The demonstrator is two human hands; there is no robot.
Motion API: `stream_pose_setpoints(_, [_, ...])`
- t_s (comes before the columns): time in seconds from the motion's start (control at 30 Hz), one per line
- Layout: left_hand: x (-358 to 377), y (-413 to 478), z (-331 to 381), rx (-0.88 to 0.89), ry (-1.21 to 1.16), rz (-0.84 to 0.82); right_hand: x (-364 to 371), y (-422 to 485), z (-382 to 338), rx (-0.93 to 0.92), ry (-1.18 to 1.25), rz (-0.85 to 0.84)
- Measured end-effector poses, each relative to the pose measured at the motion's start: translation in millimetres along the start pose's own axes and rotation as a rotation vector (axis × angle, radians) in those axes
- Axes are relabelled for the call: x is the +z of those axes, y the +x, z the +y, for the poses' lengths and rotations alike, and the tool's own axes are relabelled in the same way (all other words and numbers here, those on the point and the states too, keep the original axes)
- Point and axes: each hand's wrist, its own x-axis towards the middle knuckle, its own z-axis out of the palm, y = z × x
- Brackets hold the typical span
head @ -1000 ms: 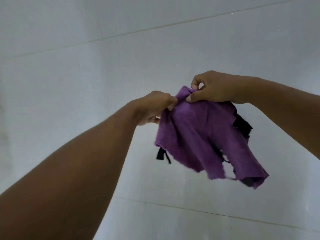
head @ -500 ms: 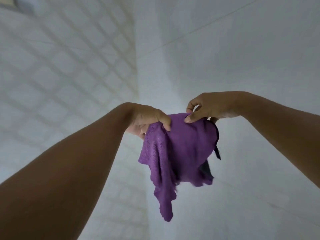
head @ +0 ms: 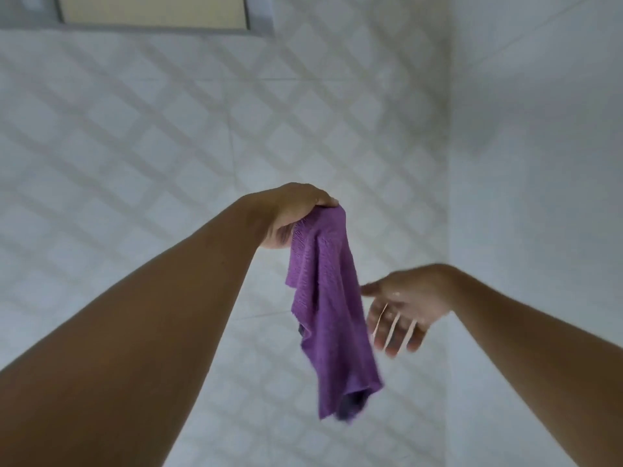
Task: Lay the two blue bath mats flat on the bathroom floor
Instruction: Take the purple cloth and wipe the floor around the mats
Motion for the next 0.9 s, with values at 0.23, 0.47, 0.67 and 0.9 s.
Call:
stream_pose_setpoints(0.23, [-59, -11, -26, 0.067, -0.076, 0.352, 50, 74, -73, -0.354, 0.509, -0.322])
stream_pose_setpoints(0.47, [-92, -41, -42, 0.117, -0.108, 0.723, 48, 91, -120, -0.541, 0.462, -0.442])
stream_pose_setpoints(0.67, [-94, -79, -75, 0.0, -0.088, 0.913, 74, 128, -133, -0.541, 0.563, -0.547])
stream_pose_setpoints(0.9, [-96, -162, -114, -0.171, -0.113, 1.047, 158, 129, -155, -0.579, 0.448, -0.536])
